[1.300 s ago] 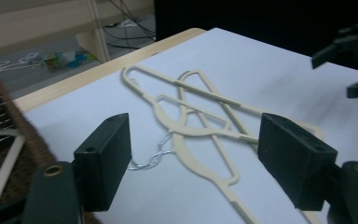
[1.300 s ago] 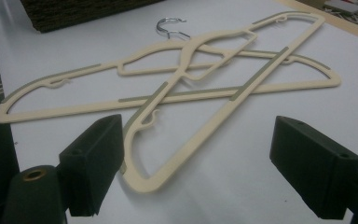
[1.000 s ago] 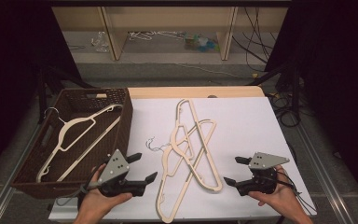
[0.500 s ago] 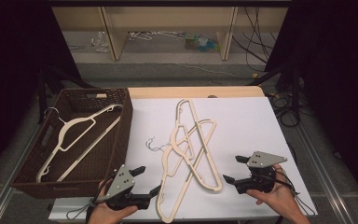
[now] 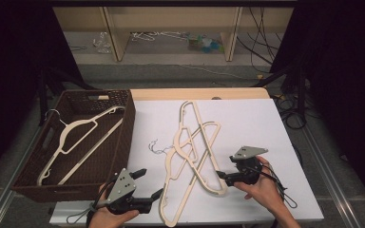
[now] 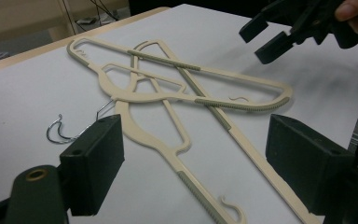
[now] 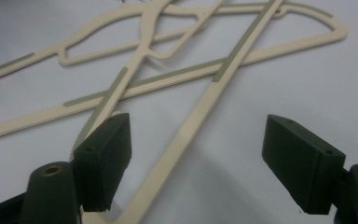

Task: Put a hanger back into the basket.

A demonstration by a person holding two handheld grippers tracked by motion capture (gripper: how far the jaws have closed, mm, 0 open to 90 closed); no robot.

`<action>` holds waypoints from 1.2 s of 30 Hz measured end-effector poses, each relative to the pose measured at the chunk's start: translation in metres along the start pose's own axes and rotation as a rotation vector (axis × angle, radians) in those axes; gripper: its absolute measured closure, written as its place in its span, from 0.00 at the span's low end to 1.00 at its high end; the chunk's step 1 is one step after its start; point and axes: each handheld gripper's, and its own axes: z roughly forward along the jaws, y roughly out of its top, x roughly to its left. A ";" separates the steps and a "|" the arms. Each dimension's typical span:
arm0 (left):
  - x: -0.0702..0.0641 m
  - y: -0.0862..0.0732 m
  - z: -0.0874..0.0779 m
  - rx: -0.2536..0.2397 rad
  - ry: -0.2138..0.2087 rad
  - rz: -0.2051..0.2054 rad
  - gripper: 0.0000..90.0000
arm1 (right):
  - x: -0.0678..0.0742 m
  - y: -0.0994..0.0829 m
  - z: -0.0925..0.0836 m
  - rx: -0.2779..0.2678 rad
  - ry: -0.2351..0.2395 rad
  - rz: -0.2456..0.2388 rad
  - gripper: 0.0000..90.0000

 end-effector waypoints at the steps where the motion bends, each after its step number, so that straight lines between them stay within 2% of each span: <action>1: 0.000 0.000 0.000 0.000 -0.002 0.001 0.22 | 0.000 0.002 0.005 0.012 -0.005 0.011 0.29; 4: -0.001 0.000 0.000 0.005 -0.005 0.012 0.22 | 0.000 0.007 0.018 0.032 -0.009 0.051 0.33; 8: -0.001 0.000 0.001 0.007 -0.009 0.018 0.22 | -0.002 0.011 0.029 0.092 -0.028 0.068 0.39; 9: -0.001 0.000 0.001 0.006 -0.009 0.014 0.22 | 0.000 0.012 0.032 0.101 -0.031 0.095 0.40; 10: -0.001 -0.001 0.001 0.001 -0.012 0.014 0.22 | -0.001 0.013 0.034 0.115 -0.035 0.076 0.41; 12: -0.001 0.000 0.002 0.003 -0.014 0.019 0.22 | 0.000 0.014 0.039 0.123 -0.032 0.072 0.43; 14: -0.001 -0.001 0.002 0.008 -0.011 0.015 0.22 | 0.004 0.016 0.041 0.160 -0.022 0.091 0.45; 15: -0.001 -0.001 0.002 0.009 -0.011 0.023 0.22 | 0.003 0.017 0.044 0.164 -0.021 0.059 0.47; 17: -0.002 -0.001 0.002 0.009 -0.015 0.015 0.22 | 0.006 0.018 0.046 0.207 -0.026 0.081 0.49; 21: -0.002 -0.001 0.002 0.009 -0.016 0.012 0.23 | 0.008 0.019 0.050 0.233 -0.018 0.084 0.49; 22: -0.002 -0.001 0.002 0.010 -0.016 0.013 0.23 | 0.008 0.019 0.051 0.229 -0.027 0.053 0.49; 23: -0.001 -0.001 0.002 0.011 -0.015 0.025 0.23 | 0.009 0.019 0.051 0.230 -0.033 0.053 0.51; 26: -0.002 -0.001 0.002 0.012 -0.016 0.021 0.23 | 0.010 0.019 0.049 0.243 -0.047 0.047 0.58; 30: -0.002 -0.001 0.002 0.014 -0.015 0.023 0.23 | 0.010 0.017 0.047 0.254 -0.045 0.014 0.66; 36: -0.001 -0.001 0.001 0.005 -0.015 0.020 0.23 | 0.008 0.017 0.043 0.271 -0.033 0.053 0.74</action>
